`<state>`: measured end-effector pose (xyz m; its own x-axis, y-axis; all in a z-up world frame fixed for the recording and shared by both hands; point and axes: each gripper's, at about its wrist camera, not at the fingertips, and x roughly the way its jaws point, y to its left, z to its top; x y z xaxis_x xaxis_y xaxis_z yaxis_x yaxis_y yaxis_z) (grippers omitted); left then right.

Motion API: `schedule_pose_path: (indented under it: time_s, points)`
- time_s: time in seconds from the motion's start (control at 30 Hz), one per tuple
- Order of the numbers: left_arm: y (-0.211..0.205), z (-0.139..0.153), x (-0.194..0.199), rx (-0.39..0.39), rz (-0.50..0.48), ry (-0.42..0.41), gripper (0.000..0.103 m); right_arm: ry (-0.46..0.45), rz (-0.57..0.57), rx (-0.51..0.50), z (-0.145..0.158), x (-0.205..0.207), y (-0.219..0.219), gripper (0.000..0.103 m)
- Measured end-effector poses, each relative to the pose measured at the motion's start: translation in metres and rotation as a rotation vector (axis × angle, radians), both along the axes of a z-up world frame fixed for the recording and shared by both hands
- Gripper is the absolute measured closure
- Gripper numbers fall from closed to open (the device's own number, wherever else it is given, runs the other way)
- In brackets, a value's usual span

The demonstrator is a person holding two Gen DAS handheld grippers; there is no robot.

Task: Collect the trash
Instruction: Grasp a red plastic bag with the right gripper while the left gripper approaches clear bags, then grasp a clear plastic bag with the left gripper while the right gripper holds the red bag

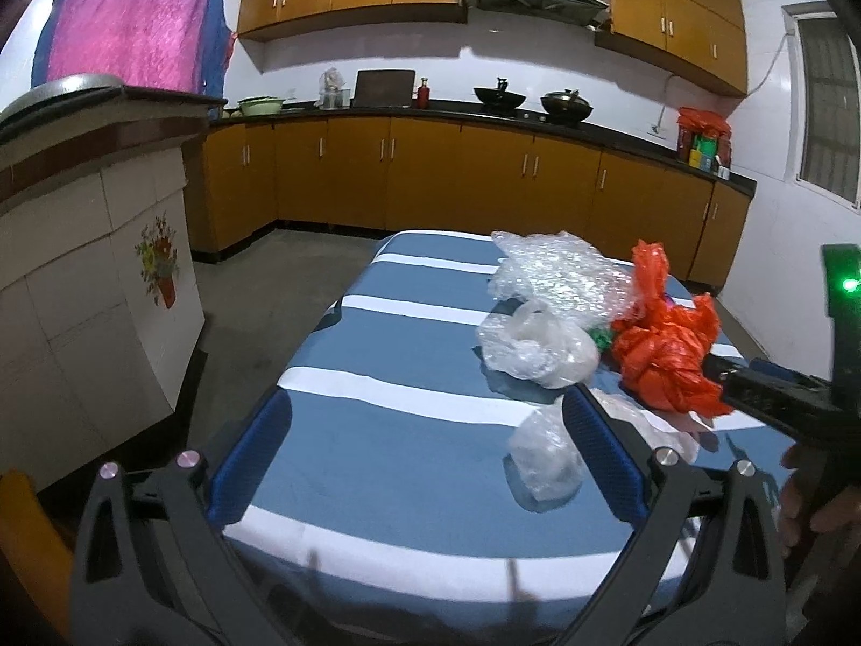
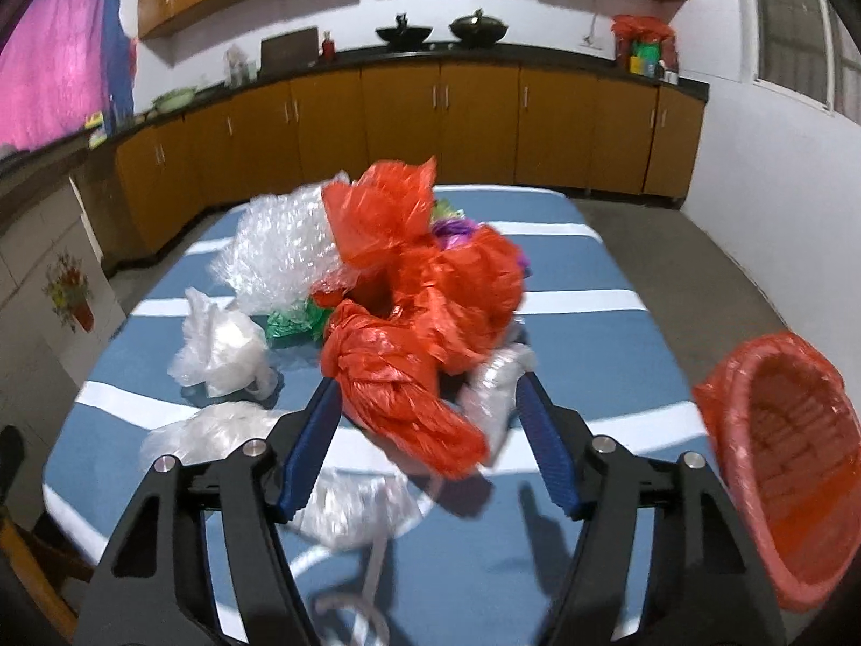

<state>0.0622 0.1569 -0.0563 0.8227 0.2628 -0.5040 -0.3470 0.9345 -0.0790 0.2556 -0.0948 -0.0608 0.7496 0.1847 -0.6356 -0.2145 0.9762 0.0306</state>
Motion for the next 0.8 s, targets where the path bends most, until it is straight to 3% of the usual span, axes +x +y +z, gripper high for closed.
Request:
schedule_pose_path:
  time_s: [0.17,0.23,0.3,0.4,0.6,0.8]
  points:
    - [0.005,-0.006,0.013,0.011,0.020,0.013,0.005,0.049,0.028,-0.051,-0.018,0.026,0.018,0.036]
    - [0.006,-0.009,0.018,0.005,0.018,0.019,0.005,0.073,0.040,-0.054,-0.023,0.029,0.020,0.043]
    - [0.008,-0.011,0.023,-0.002,0.013,0.027,0.005,0.094,0.067,-0.062,-0.030,0.031,0.026,0.057]
    - [0.009,-0.015,0.029,-0.023,-0.003,0.037,0.005,0.083,0.096,-0.073,-0.032,0.024,0.029,0.066]
    - [0.000,-0.021,0.042,-0.022,-0.067,0.063,0.017,0.043,0.123,-0.008,-0.017,0.008,0.019,0.068]
    - [-0.017,-0.022,0.057,-0.033,-0.145,0.077,0.017,-0.038,0.111,0.047,0.012,-0.011,-0.004,0.068]
